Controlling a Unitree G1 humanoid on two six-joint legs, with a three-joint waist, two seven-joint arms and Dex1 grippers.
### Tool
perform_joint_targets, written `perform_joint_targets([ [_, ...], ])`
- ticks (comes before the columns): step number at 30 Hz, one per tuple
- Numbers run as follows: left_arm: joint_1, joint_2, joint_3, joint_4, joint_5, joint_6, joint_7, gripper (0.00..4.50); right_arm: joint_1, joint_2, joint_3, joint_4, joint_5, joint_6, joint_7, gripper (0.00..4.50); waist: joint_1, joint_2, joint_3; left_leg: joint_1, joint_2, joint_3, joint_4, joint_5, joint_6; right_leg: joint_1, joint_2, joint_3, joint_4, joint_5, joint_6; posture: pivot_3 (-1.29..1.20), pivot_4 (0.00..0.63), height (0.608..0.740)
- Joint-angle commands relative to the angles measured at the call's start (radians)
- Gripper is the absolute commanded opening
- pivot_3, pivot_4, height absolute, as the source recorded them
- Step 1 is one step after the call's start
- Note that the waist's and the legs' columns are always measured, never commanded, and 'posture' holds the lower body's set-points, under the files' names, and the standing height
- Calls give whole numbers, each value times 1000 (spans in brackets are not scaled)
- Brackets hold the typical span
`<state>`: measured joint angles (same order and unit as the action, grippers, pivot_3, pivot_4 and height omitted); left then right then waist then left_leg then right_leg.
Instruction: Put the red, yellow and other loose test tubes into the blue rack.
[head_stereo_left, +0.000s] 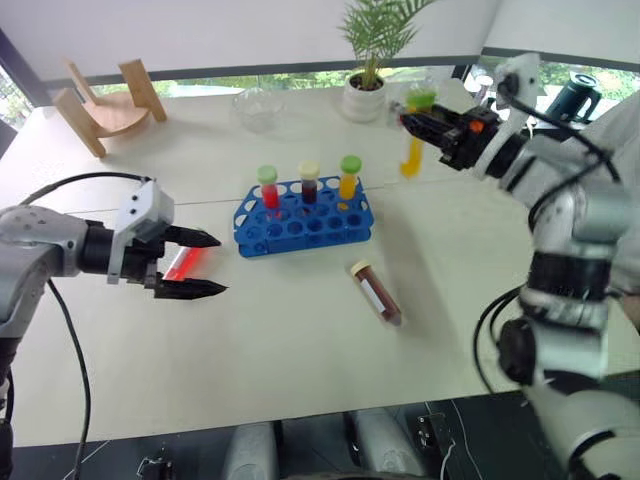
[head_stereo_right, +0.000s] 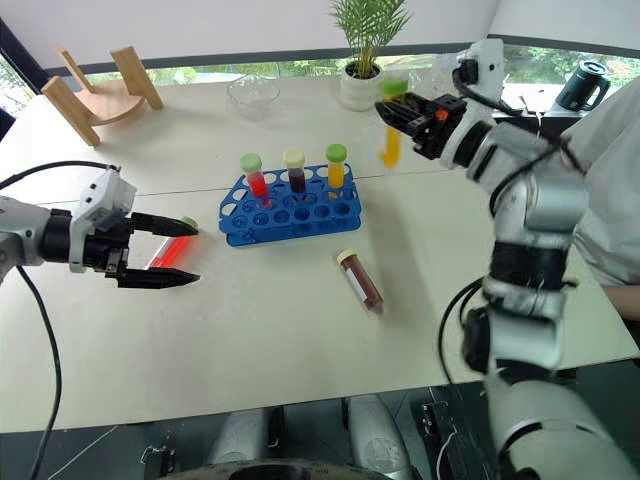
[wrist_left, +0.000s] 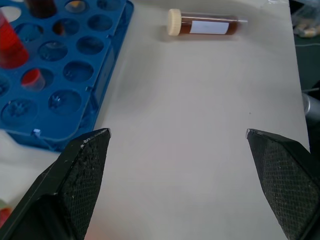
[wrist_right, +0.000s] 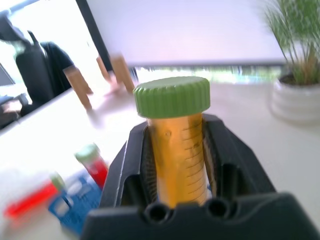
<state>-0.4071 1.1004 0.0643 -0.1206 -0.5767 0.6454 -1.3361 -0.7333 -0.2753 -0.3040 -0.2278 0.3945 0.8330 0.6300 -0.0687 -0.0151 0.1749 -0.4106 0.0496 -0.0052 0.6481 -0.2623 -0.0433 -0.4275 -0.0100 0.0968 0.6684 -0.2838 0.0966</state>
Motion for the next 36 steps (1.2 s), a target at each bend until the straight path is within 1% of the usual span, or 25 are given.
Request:
perform_joint_targets([
  [1, -6, -10, 52, 10, -15, 34, 44, 4500, 146, 122, 81, -227, -8, -130, -132, 836, 1, 0, 0, 0, 0, 0, 1, 0, 0, 0, 0, 0, 0, 0, 0, 0, 150, 740],
  [3, -1, -12, 49, 19, -16, 39, 44, 4500, 211, 157, 168, -228, -82, -247, -168, 836, 1, 0, 0, 0, -1, 1, 2, 1, -2, 0, -1, 0, 1, 1, 1, 0, 150, 740],
  [5, 5, -10, 48, 18, -17, 44, 37, 4500, 241, 194, 205, -164, -129, -363, -216, 836, -1, 0, 0, 0, -1, 2, 4, 2, -3, 1, -1, 1, 1, 1, 2, 0, 150, 740],
  [7, 6, -6, 48, 10, -17, 53, 36, 4500, 254, 208, 232, -87, -173, -477, -239, 836, 0, 0, 0, 0, -1, 2, 5, 2, -4, 1, -1, 1, 1, 1, 2, 0, 150, 740],
  [11, 3, 15, 66, -27, -36, 99, 40, 4500, 227, 218, 241, 92, -213, -661, -266, 836, -1, 0, 0, 2, -1, 1, 4, 3, -5, 3, 0, 1, 2, 1, 2, 0, 150, 740],
  [18, 23, 48, 97, -73, -60, 151, 51, 4500, 181, 210, 267, 314, -260, -867, -274, 836, -4, 0, 0, 2, -1, 1, 1, 3, -5, 1, 0, 1, 2, 1, 2, 0, 150, 740],
  [21, 38, 58, 110, -86, -68, 165, 53, 4500, 173, 210, 276, 346, -263, -897, -276, 836, -3, 0, 0, 2, -1, 1, 1, 3, -5, 1, 0, 1, 2, 1, 2, 0, 150, 740],
  [26, 47, 66, 119, -93, -73, 175, 61, 4500, 209, 215, 307, 325, -259, -896, -263, 836, -2, 0, 0, 2, -1, 1, 1, 3, -5, 1, 0, 1, 2, 1, 2, 0, 150, 740],
  [29, 51, 58, 120, -107, -81, 187, 79, 4500, 241, 204, 323, 333, -278, -923, -263, 836, -1, 0, 0, 2, -1, 1, 1, 3, -5, 1, 0, 1, 2, 1, 2, 0, 150, 740],
  [36, 36, 60, 115, -106, -86, 195, 86, 4500, 257, 181, 325, 388, -291, -972, -271, 836, -2, 0, 0, 2, -1, 1, 2, 3, -5, 1, 0, 1, 2, 1, 2, 0, 150, 740],
])
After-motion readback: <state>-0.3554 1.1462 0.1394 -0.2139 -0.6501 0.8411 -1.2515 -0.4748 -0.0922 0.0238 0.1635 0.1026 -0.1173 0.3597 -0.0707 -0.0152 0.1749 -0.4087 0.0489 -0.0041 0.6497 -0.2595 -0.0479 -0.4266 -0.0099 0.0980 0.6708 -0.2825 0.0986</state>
